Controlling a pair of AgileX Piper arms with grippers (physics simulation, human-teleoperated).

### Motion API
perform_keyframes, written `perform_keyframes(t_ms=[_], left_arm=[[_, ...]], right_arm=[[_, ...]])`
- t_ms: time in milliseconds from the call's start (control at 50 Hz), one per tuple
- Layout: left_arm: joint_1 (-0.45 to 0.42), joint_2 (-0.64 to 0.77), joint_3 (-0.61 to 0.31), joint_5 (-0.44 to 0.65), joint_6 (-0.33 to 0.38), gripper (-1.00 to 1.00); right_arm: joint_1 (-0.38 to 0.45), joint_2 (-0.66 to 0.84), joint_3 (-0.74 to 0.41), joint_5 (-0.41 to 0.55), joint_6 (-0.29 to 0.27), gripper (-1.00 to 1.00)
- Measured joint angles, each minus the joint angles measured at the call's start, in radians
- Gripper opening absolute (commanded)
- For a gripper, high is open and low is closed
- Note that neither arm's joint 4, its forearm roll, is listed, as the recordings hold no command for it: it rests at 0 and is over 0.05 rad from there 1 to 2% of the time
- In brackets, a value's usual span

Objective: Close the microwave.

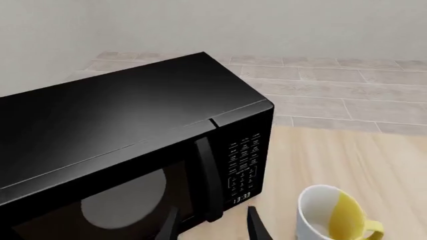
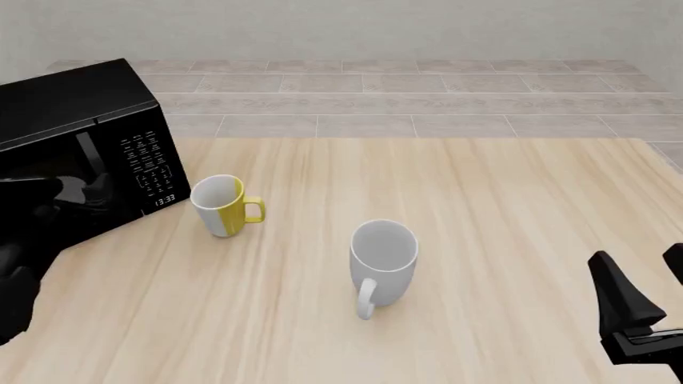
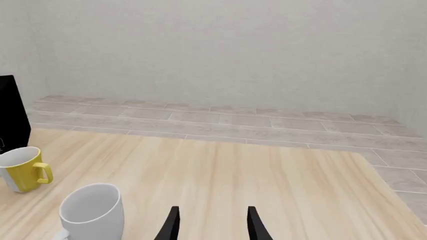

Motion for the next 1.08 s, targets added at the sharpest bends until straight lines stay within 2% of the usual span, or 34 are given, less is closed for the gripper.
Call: perform_keyframes(t_ms=[260,520,820,1080], left_arm=[[-0.061,-0.261,0.093,0.126,-0.024,1.0],[-0.133,-0.609,0.151,0.369,-0.051,1.0],[-0.209,-0.984,0.145,0.693,-0.066,1.0],[-0.261,-1.241,0.104,0.937,-0.071,1.0]], right_arm=[[0.002,0.004,0.0,-0.004,0.0,1.0],[0.004,-0.004,0.0,0.001,0.005,1.0],[0.0,-0.019,0.0,0.013,0.007,1.0],[0.0,-0.003,0.0,0.001,0.007,1.0]])
